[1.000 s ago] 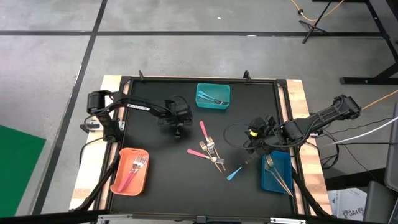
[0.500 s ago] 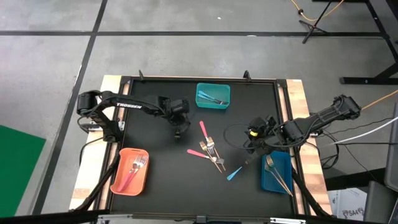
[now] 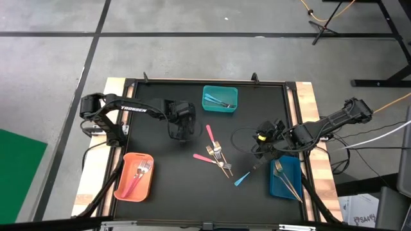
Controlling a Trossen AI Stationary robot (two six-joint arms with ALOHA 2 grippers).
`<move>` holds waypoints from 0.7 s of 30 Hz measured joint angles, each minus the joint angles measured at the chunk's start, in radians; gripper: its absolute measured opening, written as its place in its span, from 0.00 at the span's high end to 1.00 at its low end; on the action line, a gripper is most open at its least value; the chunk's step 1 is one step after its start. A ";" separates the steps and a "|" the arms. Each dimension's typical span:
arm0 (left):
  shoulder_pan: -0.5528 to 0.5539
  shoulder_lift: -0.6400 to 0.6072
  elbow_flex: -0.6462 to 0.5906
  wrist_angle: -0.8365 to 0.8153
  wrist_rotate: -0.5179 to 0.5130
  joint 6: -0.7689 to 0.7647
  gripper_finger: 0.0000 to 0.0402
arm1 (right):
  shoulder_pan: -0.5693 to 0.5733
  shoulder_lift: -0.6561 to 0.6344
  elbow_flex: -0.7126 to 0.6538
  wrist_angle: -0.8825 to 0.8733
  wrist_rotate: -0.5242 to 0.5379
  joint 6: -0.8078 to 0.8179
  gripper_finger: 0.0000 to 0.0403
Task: Sort silverware by color (type)
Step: Put the blue fork into the green bin
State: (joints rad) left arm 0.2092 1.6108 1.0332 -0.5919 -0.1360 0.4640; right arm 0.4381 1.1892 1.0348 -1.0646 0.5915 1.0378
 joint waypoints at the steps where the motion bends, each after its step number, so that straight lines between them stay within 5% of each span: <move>1: 0.000 0.000 0.000 0.000 0.000 0.041 0.75 | 0.000 0.000 0.000 -0.001 0.000 0.000 0.76; 12: 0.000 0.000 0.000 -0.031 0.158 0.373 0.75 | 0.000 0.000 0.000 0.000 0.000 0.000 0.76; 21: 0.000 0.000 0.000 -0.072 0.172 0.523 0.75 | 0.000 0.000 0.000 0.000 0.000 0.000 0.76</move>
State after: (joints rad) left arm 0.2090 1.6108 1.0332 -0.6635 0.0358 0.9866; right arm 0.4381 1.1892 1.0348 -1.0649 0.5911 1.0381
